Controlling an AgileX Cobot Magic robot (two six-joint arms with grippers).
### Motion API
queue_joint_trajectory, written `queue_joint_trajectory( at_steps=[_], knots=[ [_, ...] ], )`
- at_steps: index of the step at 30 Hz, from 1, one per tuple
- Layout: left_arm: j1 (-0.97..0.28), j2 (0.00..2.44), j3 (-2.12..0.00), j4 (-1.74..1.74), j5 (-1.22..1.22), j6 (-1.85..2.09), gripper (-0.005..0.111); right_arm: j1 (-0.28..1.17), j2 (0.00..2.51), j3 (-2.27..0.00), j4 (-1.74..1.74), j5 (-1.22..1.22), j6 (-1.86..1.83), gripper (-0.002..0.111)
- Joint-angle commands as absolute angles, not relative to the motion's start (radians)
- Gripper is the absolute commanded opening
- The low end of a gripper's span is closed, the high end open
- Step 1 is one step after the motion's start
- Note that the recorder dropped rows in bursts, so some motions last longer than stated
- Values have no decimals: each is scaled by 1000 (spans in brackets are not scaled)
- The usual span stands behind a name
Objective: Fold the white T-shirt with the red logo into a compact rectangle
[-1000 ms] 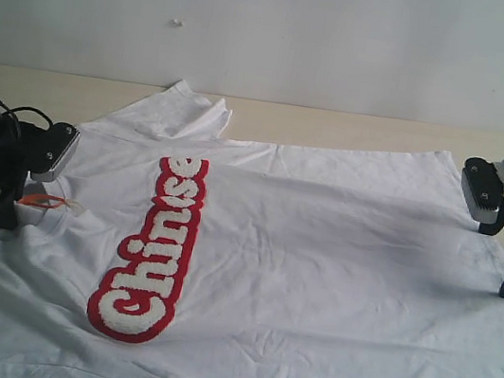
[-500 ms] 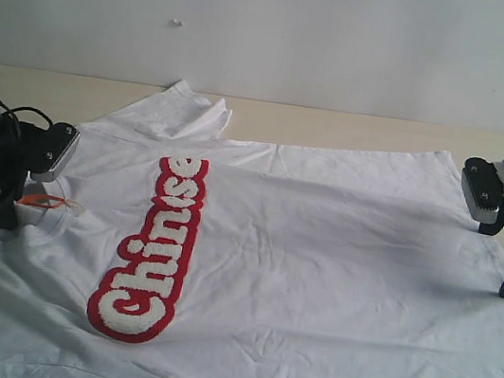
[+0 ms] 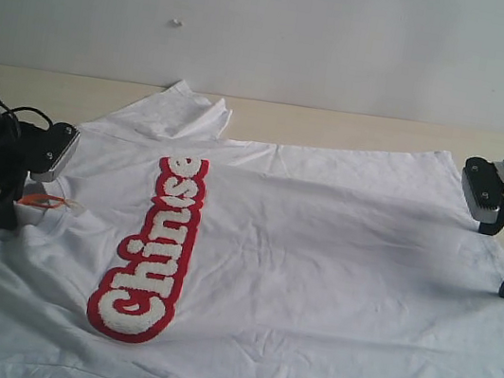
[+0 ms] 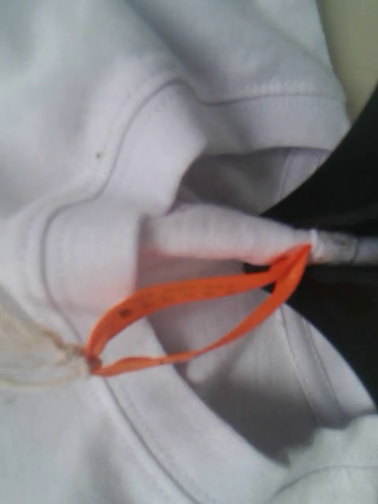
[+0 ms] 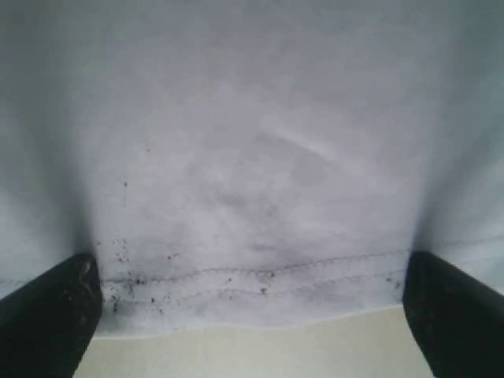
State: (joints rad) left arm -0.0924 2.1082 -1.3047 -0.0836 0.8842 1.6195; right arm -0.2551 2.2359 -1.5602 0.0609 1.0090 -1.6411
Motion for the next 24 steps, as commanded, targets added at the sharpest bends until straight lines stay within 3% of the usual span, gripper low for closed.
queue_joint_trajectory(
  at_steps=[1,24],
  knots=[
    [-89,2157,-1280,-64,926,1618,0,-256,2259,-1553,78,997,-1648,104],
    [-89,2157,-1280,-64,926,1618,0,-256,2269,-1553,91,913,-1655,103]
  ],
)
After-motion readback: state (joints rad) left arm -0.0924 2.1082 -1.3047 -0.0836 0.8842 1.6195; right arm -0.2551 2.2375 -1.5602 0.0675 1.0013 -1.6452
